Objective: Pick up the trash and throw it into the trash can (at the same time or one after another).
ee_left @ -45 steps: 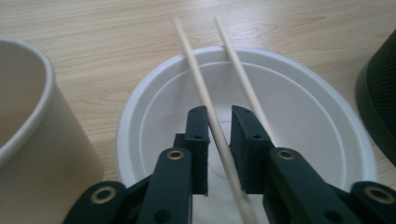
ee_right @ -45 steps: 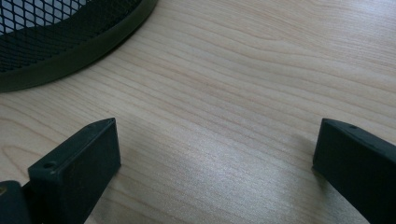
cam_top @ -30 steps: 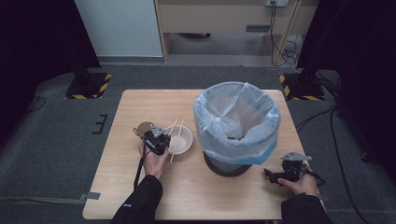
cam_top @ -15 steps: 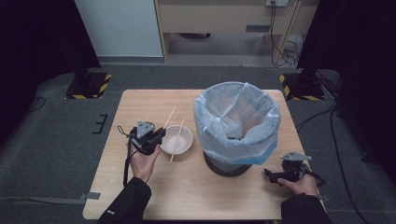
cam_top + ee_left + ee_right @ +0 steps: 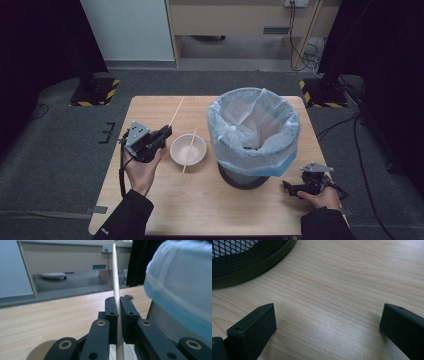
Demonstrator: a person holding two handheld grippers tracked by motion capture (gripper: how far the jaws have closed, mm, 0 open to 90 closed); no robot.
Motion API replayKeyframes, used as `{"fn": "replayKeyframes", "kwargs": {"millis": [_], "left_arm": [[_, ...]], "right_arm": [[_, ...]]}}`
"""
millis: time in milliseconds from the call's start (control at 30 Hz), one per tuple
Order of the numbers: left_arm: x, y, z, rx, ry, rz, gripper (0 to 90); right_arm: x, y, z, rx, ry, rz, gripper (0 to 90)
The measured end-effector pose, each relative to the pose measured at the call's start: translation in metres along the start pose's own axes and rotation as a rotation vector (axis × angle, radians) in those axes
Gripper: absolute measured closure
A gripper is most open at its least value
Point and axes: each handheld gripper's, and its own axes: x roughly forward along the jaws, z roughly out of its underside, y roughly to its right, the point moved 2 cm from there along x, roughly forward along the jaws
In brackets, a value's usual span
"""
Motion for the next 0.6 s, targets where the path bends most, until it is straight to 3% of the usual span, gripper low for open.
{"fn": "replayKeyframes", "kwargs": {"millis": [500, 600], "left_arm": [[-0.018, 0.02, -0.057, 0.007, 0.158, 0.074, 84.8], [-0.019, 0.023, -0.063, 0.011, 0.17, 0.084, 84.8]], "right_arm": [[0.0, 0.0, 0.0, 0.0, 0.0, 0.0, 0.9], [0.0, 0.0, 0.0, 0.0, 0.0, 0.0, 0.9]]}}
